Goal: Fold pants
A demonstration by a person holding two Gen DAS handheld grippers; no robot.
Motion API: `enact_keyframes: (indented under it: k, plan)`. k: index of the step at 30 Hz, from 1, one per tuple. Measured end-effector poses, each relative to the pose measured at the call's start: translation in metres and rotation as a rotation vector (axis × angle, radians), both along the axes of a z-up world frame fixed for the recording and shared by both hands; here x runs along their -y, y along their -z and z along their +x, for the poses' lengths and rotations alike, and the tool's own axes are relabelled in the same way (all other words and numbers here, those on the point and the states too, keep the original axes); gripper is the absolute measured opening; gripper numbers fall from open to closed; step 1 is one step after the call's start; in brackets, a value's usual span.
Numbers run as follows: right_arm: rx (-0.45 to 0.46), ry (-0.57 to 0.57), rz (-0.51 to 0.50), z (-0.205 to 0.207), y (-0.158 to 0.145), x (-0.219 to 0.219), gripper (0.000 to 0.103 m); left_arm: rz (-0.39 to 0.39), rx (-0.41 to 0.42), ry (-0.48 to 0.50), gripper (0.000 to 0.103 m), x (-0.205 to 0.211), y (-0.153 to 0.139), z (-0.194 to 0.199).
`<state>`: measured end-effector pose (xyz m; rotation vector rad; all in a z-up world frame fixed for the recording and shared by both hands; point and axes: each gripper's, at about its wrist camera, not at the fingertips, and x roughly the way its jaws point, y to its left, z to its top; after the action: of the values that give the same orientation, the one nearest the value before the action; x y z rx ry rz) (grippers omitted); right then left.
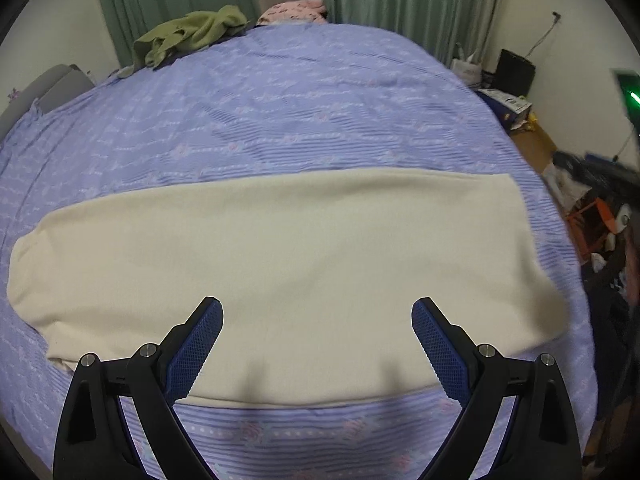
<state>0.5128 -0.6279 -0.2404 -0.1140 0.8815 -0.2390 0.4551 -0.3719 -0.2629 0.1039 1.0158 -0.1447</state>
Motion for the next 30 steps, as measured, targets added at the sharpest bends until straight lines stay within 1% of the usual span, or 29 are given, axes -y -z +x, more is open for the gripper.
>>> enact_keyframes:
  k: [1,2,5,6,8,10,11,13,16,19,20,21,23,27,28,29,30]
  plan:
    - [0.019,0.012,0.032,-0.019,-0.005,0.004,0.064,0.001,0.0,0.008,0.097,0.003,-0.001,-0.003]
    - [0.029,0.029,0.087,-0.045,-0.007,0.009,0.064,0.003,-0.002,0.021,0.097,0.006,-0.002,-0.008]
    - [0.001,0.063,0.195,-0.091,0.004,0.017,0.064,0.015,-0.013,0.064,0.097,0.017,0.002,-0.021]
    - [-0.014,0.072,0.233,-0.109,0.012,0.017,0.063,0.018,-0.018,0.083,0.097,0.022,0.004,-0.025]
    - [-0.049,0.076,0.269,-0.128,0.029,0.015,0.062,0.029,-0.03,0.108,0.097,0.031,0.01,-0.031]
    - [-0.084,0.087,0.302,-0.141,0.048,0.011,0.054,0.033,-0.04,0.141,0.097,0.044,0.015,-0.035]
    - [-0.103,0.104,0.341,-0.146,0.059,0.01,0.052,0.033,-0.044,0.157,0.097,0.051,0.018,-0.036]
    - [-0.117,0.126,0.41,-0.151,0.075,0.011,0.047,0.042,-0.051,0.187,0.097,0.064,0.022,-0.038]
    - [-0.107,0.175,0.481,-0.152,0.088,0.017,0.047,0.053,-0.049,0.217,0.097,0.08,0.023,-0.038]
    - [-0.1,0.228,0.586,-0.15,0.102,0.025,0.046,0.044,-0.045,0.222,0.097,0.087,0.02,-0.04]
    - [-0.104,0.249,0.621,-0.149,0.108,0.028,0.044,0.042,-0.043,0.221,0.097,0.088,0.019,-0.041]
    - [-0.109,0.268,0.654,-0.148,0.114,0.032,0.039,0.042,-0.041,0.222,0.097,0.089,0.018,-0.042]
    - [-0.105,0.287,0.707,-0.146,0.122,0.035,0.038,0.044,-0.038,0.223,0.097,0.091,0.017,-0.043]
    - [-0.106,0.323,0.746,-0.141,0.131,0.039,0.036,0.051,-0.037,0.218,0.097,0.09,0.015,-0.045]
    - [-0.106,0.337,0.758,-0.14,0.133,0.041,0.03,0.051,-0.038,0.217,0.097,0.09,0.015,-0.045]
    - [-0.1,0.342,0.766,-0.14,0.134,0.042,0.026,0.051,-0.041,0.214,0.097,0.09,0.015,-0.046]
    - [-0.096,0.343,0.767,-0.14,0.134,0.043,0.017,0.051,-0.044,0.213,0.097,0.09,0.015,-0.047]
